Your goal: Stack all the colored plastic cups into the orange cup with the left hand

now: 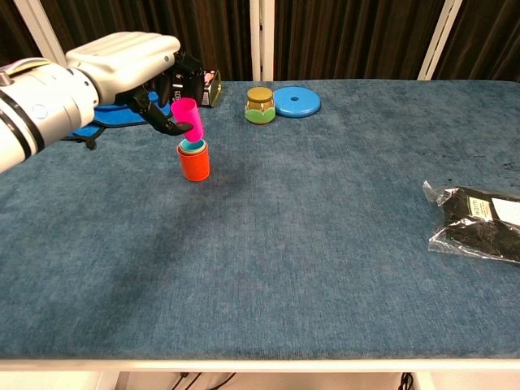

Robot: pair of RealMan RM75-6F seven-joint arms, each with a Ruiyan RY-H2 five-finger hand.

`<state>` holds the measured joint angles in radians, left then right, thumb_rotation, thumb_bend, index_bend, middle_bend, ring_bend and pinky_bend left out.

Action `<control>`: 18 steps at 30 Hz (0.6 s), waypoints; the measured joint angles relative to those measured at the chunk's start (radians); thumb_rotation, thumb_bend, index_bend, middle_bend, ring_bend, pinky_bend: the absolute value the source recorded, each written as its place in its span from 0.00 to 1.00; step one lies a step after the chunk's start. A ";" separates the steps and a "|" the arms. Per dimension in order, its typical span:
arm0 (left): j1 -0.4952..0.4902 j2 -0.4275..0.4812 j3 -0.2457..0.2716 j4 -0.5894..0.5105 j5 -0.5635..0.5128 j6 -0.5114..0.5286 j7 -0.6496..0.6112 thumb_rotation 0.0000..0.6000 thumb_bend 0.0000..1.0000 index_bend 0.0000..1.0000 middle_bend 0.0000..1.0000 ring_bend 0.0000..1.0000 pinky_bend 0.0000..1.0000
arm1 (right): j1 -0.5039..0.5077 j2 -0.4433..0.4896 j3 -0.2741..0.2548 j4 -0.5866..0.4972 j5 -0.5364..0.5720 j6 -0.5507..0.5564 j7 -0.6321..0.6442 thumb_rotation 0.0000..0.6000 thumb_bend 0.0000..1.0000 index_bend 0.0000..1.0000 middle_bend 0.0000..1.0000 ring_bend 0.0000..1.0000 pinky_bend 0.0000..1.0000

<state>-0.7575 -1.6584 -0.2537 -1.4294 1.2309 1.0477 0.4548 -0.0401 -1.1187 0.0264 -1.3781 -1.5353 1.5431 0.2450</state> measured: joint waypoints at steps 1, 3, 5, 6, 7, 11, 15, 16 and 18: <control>-0.004 -0.004 0.000 0.010 -0.004 -0.004 0.000 1.00 0.31 0.54 0.53 0.57 0.44 | 0.000 0.000 0.000 -0.001 -0.001 0.001 0.000 1.00 0.33 0.00 0.00 0.00 0.00; -0.011 -0.015 0.001 0.034 -0.013 -0.012 0.000 1.00 0.31 0.54 0.53 0.57 0.44 | -0.001 0.001 -0.001 -0.001 -0.003 0.005 -0.001 1.00 0.33 0.00 0.00 0.00 0.00; -0.017 -0.027 0.001 0.059 -0.022 -0.017 -0.004 1.00 0.31 0.54 0.52 0.57 0.44 | -0.002 0.002 -0.001 -0.002 -0.005 0.010 -0.001 1.00 0.33 0.00 0.00 0.00 0.00; -0.020 -0.031 0.001 0.067 -0.026 -0.019 -0.008 1.00 0.31 0.53 0.52 0.57 0.44 | -0.003 0.002 -0.001 -0.002 -0.005 0.011 -0.001 1.00 0.33 0.00 0.00 0.00 0.00; -0.022 -0.034 0.001 0.073 -0.030 -0.022 -0.014 1.00 0.31 0.53 0.52 0.57 0.44 | -0.003 0.002 0.000 -0.002 -0.004 0.011 0.000 1.00 0.33 0.00 0.00 0.00 0.00; -0.028 -0.044 0.002 0.101 -0.038 -0.028 -0.032 1.00 0.31 0.53 0.52 0.57 0.44 | 0.001 0.002 -0.002 0.000 -0.003 0.001 0.001 1.00 0.33 0.00 0.00 0.00 0.00; -0.032 -0.054 0.007 0.131 -0.043 -0.032 -0.044 1.00 0.31 0.52 0.52 0.57 0.44 | 0.002 0.002 -0.004 0.003 -0.006 0.000 0.001 1.00 0.33 0.00 0.00 0.00 0.00; -0.032 -0.055 0.011 0.135 -0.043 -0.033 -0.044 1.00 0.31 0.52 0.51 0.56 0.44 | 0.002 0.002 -0.004 0.003 -0.005 0.000 0.001 1.00 0.33 0.00 0.00 0.00 0.00; -0.034 -0.056 0.019 0.144 -0.042 -0.034 -0.043 1.00 0.31 0.50 0.50 0.55 0.44 | 0.002 0.001 -0.003 0.004 -0.002 0.000 0.002 1.00 0.33 0.00 0.00 0.00 0.00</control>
<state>-0.7911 -1.7144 -0.2352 -1.2853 1.1889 1.0134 0.4123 -0.0385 -1.1176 0.0230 -1.3742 -1.5376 1.5428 0.2471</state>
